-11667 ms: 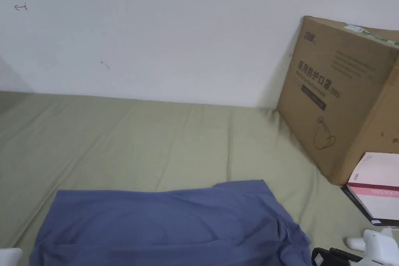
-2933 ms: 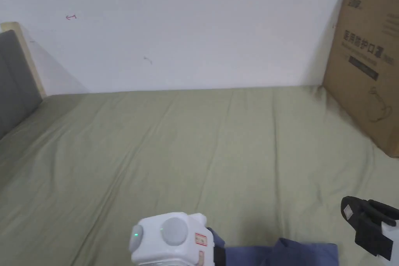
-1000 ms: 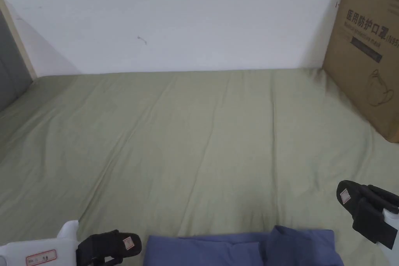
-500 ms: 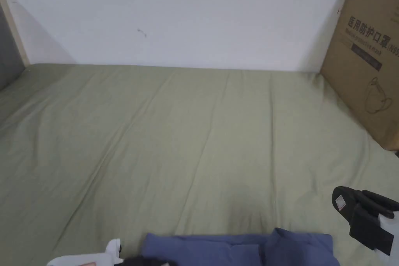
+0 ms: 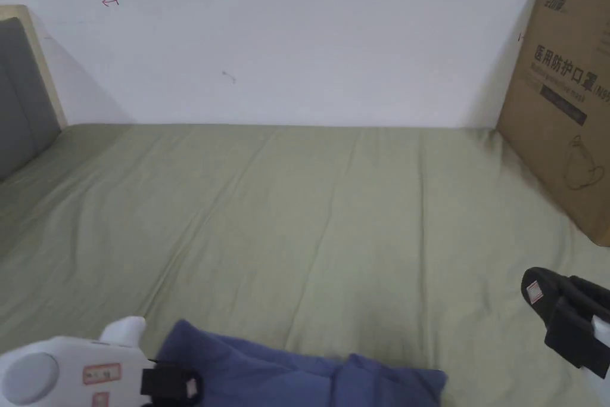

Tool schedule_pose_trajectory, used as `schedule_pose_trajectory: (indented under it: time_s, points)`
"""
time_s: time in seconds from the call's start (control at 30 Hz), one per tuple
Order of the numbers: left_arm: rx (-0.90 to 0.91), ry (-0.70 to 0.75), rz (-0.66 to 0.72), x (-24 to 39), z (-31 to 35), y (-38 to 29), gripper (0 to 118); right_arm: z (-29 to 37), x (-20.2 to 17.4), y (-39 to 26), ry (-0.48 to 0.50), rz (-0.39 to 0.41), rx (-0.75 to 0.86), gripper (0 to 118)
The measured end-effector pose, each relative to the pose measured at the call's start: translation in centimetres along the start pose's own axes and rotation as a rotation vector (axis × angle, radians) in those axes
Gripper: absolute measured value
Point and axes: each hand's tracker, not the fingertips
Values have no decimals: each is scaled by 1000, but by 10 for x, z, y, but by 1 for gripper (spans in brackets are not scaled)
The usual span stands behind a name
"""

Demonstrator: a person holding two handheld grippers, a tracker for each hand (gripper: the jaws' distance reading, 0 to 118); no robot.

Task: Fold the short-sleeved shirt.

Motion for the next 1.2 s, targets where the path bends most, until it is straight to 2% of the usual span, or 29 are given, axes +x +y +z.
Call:
schedule_pose_trajectory:
  time_s: [0.07,0.1,0.27,0.37,0.63,0.73,0.77,0.83,0.87,0.9,0.93,0.97,1.0,1.07,1.13,1.2]
  points:
    - [10,124,-66,16,28,3,6,-1,0,3,-21,-12,52,0]
    - [13,149,-75,-8,29,14,6,-3,2,4,-33,-18,78,0]
    - [-24,169,-22,28,36,18,6,-9,-3,13,-49,-67,91,0]
    - [-42,108,-16,60,26,19,6,-8,5,9,-39,-105,91,0]
    - [-211,-37,-104,158,-69,14,6,0,32,-7,-59,-144,38,0]
    - [-268,-32,-99,179,-112,9,8,1,40,-14,-68,-164,13,0]
    - [-297,-17,-107,181,-125,6,17,2,43,-17,-76,-169,4,0]
    - [-332,4,-95,184,-152,0,47,2,47,-22,-81,-183,-13,0]
    - [-355,-28,-77,184,-161,-3,75,2,49,-24,-81,-190,-18,0]
    - [-355,-105,-8,182,-167,-6,97,2,51,-25,-83,-195,-24,0]
    - [-333,-213,58,184,-169,-6,112,3,53,-26,-84,-198,-28,0]
    - [-334,-304,108,186,-167,-6,117,3,54,-27,-84,-199,-30,0]
    - [-337,-393,152,186,-162,-5,116,4,56,-27,-84,-200,-32,0]
    - [-265,-470,166,180,-142,1,116,4,58,-28,-85,-204,-34,0]
    - [-194,-426,82,176,-121,7,116,5,60,-27,-86,-211,-35,0]
    - [-89,-297,-64,172,-90,11,112,7,62,-27,-83,-215,-34,0]
